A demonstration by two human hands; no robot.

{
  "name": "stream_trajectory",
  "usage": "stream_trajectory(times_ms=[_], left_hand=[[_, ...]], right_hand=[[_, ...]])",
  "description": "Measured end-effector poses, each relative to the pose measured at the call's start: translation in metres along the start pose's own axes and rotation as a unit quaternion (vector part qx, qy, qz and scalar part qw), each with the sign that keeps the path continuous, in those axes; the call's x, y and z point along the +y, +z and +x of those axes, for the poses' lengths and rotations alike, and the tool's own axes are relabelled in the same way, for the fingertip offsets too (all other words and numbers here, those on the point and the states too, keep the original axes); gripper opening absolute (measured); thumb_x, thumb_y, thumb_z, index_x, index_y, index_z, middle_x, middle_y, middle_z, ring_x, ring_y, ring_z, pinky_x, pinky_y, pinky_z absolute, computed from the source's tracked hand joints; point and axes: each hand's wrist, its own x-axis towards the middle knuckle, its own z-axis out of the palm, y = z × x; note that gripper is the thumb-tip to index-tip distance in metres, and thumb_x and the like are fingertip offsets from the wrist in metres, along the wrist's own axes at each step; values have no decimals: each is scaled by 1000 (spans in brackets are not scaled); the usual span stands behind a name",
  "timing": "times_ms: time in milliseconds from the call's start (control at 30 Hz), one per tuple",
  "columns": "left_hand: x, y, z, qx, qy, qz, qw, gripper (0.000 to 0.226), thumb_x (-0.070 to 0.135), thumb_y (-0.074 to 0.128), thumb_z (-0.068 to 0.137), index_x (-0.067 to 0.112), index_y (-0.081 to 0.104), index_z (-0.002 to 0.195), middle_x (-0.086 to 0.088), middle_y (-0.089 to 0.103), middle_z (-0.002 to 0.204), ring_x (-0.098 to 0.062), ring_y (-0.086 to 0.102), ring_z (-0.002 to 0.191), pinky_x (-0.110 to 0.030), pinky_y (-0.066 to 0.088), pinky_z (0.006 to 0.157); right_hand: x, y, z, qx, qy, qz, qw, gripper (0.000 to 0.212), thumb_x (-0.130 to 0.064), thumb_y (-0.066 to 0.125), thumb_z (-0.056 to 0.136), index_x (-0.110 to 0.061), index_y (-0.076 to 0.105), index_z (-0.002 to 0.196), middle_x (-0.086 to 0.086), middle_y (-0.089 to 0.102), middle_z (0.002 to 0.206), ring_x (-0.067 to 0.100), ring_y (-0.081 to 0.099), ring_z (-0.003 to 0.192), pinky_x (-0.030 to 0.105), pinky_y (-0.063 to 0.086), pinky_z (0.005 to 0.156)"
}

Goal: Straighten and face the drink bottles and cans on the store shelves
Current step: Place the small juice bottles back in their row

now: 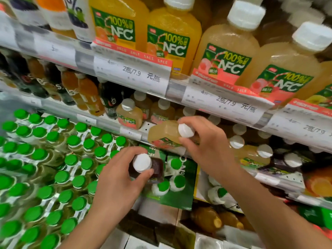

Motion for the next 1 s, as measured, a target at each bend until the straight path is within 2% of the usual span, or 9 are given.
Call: stream_trajectory(times_ms=[133,267,400,500,600,700,800,900,1000], left_hand=[[-17,-15,-3,8,-13,-2,1000,45,27,88,75,41,60,108,26,62,110,1,59,103,-10,41,85],[-29,-26,-7,2,-26,-17,1000,42,30,85,77,42,60,110,25,62,114,-2,59,110,-20,44,88],[-40,-28,-9,-4,-40,-15,999,43,32,82,80,48,59,113,34,57,118,8,53,114,-4,35,89],[-46,-28,-4,-6,-47,-10,999,44,33,81,80,49,58,114,37,54,119,11,50,113,-2,33,88],[-49,-30,6,-7,-49,-5,999,42,33,81,81,48,59,113,34,56,118,4,54,103,-12,38,77],[-52,-29,16,-4,-54,-7,998,41,33,81,80,47,60,112,32,61,116,4,56,92,-13,36,69],[-52,-30,26,-13,-58,-4,998,40,35,80,82,48,59,113,29,64,111,6,56,80,-14,36,66],[-55,-33,42,-30,-50,-9,998,36,33,77,85,45,57,112,21,67,92,4,54,62,-17,37,58],[-63,-35,67,-24,-46,-33,998,34,24,74,88,39,57,114,20,67,100,1,63,87,-30,51,76]], right_hand=[[-14,38,33,-19,-45,-74,996,39,-15,76,85,-16,65,123,4,69,114,30,66,100,41,55,86],[-21,58,58,-81,-12,-150,985,43,-25,64,96,-22,53,138,6,68,110,34,64,98,43,53,79],[-24,65,75,-142,76,-240,957,40,-34,47,105,-28,46,144,7,67,114,33,63,107,38,46,75],[-24,72,84,-172,107,-237,950,24,-32,45,105,-28,53,127,4,67,109,32,61,108,39,47,75],[-18,81,89,-205,132,-231,942,18,-28,45,105,-28,54,121,2,64,106,31,61,105,35,43,72],[-15,85,91,-222,132,-213,942,28,-26,40,108,-21,54,131,5,64,108,29,62,98,30,35,71],[-17,79,92,-237,145,-183,943,32,-30,44,107,-23,52,137,5,64,120,27,60,116,33,40,75],[-9,64,83,-220,161,-199,941,40,-42,43,105,-31,44,144,2,62,127,27,57,121,35,46,87],[8,48,69,-202,211,-202,935,39,-47,45,104,-26,52,137,3,66,119,26,61,110,31,45,80]])
